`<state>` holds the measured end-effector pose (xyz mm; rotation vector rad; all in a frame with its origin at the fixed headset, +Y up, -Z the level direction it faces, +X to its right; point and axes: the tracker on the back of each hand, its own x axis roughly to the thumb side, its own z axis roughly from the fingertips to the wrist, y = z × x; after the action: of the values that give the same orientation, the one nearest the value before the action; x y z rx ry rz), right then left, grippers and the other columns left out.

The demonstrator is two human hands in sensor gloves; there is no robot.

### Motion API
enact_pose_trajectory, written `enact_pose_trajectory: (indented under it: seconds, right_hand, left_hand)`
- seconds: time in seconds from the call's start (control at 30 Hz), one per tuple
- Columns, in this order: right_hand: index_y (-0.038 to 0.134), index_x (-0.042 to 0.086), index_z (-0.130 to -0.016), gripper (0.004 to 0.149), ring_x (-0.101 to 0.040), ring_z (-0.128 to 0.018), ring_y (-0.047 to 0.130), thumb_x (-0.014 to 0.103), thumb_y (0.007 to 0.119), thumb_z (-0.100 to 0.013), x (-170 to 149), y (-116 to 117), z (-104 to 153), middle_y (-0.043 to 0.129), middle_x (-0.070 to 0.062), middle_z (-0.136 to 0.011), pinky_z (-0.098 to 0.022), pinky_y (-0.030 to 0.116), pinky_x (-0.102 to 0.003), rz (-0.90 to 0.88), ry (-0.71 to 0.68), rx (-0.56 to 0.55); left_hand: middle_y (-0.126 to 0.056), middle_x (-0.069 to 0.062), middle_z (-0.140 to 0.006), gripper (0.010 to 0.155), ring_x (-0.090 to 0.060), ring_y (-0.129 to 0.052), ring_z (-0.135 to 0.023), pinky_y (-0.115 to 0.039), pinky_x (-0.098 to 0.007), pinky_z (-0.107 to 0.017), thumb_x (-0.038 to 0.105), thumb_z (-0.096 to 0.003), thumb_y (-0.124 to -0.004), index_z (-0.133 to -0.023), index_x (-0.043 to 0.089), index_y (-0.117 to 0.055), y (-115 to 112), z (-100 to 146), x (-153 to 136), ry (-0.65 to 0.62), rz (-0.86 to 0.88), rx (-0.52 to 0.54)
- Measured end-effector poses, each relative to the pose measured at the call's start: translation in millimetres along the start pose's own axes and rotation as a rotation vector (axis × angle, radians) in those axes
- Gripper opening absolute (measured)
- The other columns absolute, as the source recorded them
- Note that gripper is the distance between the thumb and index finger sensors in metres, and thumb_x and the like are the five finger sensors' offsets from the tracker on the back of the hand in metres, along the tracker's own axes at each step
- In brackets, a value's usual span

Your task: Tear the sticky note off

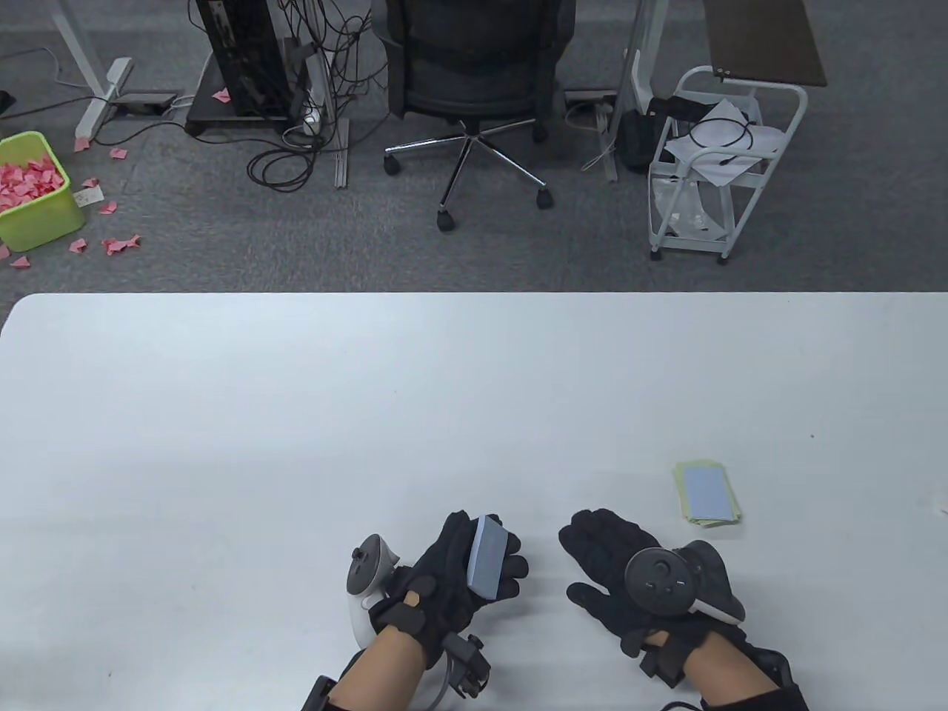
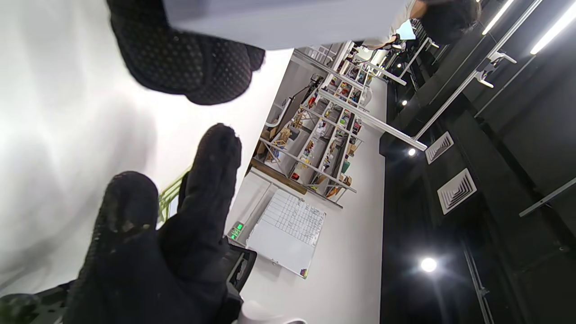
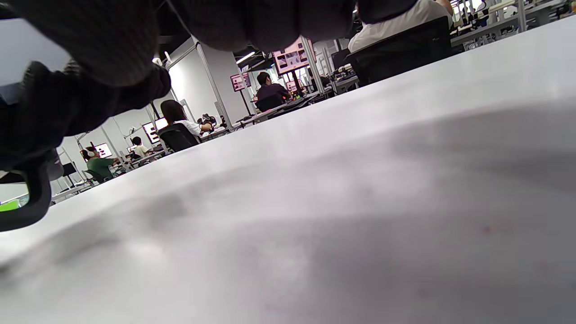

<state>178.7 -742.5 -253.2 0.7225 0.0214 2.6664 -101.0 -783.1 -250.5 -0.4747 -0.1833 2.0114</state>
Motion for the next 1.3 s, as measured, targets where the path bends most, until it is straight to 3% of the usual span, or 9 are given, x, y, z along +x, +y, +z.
enact_pose_trajectory:
  seconds: [0.13,0.33,0.53,0.67,0.93,1.03,1.17,1.3]
  right_hand:
    - [0.053,0.03,-0.1,0.067,-0.03,-0.102,0.049,0.057,0.077,-0.044,-3.8,-0.1,-1.0,0.049,0.001,-0.109,-0.074,0.049,-0.05,-0.035,0.01,-0.003]
    - [0.053,0.03,-0.1,0.066,-0.031,-0.102,0.05,0.057,0.076,-0.044,-7.4,-3.2,-0.6,0.049,0.001,-0.109,-0.074,0.05,-0.05,-0.056,0.025,-0.006]
    - [0.053,0.03,-0.1,0.066,-0.032,-0.102,0.05,0.057,0.076,-0.044,-8.8,-9.2,2.5,0.049,0.001,-0.109,-0.074,0.05,-0.05,-0.069,0.031,-0.025]
    - [0.053,0.029,-0.1,0.066,-0.032,-0.102,0.05,0.057,0.076,-0.045,-9.6,-11.8,4.3,0.049,0.001,-0.109,-0.074,0.05,-0.05,-0.075,0.036,-0.029]
    - [0.053,0.029,-0.1,0.066,-0.032,-0.102,0.05,0.057,0.075,-0.045,-10.3,-13.1,5.6,0.049,0.0,-0.109,-0.074,0.05,-0.051,-0.078,0.037,-0.021]
    - [0.053,0.029,-0.1,0.066,-0.032,-0.102,0.05,0.057,0.075,-0.045,-10.2,-13.4,6.6,0.049,0.0,-0.109,-0.074,0.05,-0.051,-0.079,0.033,-0.019]
    - [0.053,0.029,-0.1,0.066,-0.033,-0.102,0.05,0.057,0.075,-0.045,-10.3,-13.9,7.1,0.048,0.0,-0.109,-0.074,0.05,-0.051,-0.081,0.031,-0.016]
    - [0.053,0.029,-0.1,0.066,-0.033,-0.102,0.05,0.057,0.075,-0.045,-11.3,-14.0,7.6,0.048,0.0,-0.109,-0.074,0.05,-0.051,-0.085,0.032,-0.014]
  left_hand:
    - [-0.053,-0.036,-0.11,0.086,-0.052,-0.078,-0.086,-0.078,-0.055,-0.061,0.056,-0.0698,-0.062,-0.116,-0.012,-0.034,4.4,-1.6,4.3,0.003,-0.085,0.003]
    - [-0.063,-0.04,-0.103,0.074,-0.057,-0.085,-0.08,-0.084,-0.058,-0.055,0.043,-0.0687,-0.057,-0.112,-0.016,-0.046,11.6,-0.5,1.2,0.033,-0.179,0.146]
    - [-0.072,-0.028,-0.101,0.062,-0.053,-0.082,-0.08,-0.08,-0.056,-0.055,0.043,-0.0681,-0.059,-0.108,-0.004,-0.065,13.3,-6.3,4.4,0.05,-0.555,0.221]
    - [-0.079,-0.023,-0.091,0.059,-0.045,-0.086,-0.07,-0.079,-0.053,-0.05,0.043,-0.0667,-0.064,-0.103,-0.002,-0.074,7.9,-11.5,7.3,0.094,-0.723,0.283]
    - [-0.083,-0.012,-0.085,0.061,-0.036,-0.089,-0.064,-0.081,-0.047,-0.047,0.043,-0.0661,-0.067,-0.106,-0.003,-0.068,-17.6,-30.7,10.5,0.126,-1.172,0.174]
    - [-0.079,-0.016,-0.091,0.062,-0.039,-0.086,-0.067,-0.078,-0.048,-0.049,0.041,-0.066,-0.065,-0.11,-0.003,-0.063,-26.5,-32.7,11.0,0.097,-1.296,0.133]
    - [-0.07,-0.026,-0.1,0.066,-0.048,-0.08,-0.075,-0.075,-0.053,-0.055,0.041,-0.0642,-0.063,-0.113,-0.004,-0.057,-35.0,-29.2,15.0,0.003,-1.584,0.096]
    - [-0.059,-0.033,-0.107,0.07,-0.058,-0.071,-0.085,-0.072,-0.059,-0.057,0.043,-0.0634,-0.063,-0.113,-0.005,-0.054,-29.1,-17.3,25.7,-0.076,-1.671,0.037]
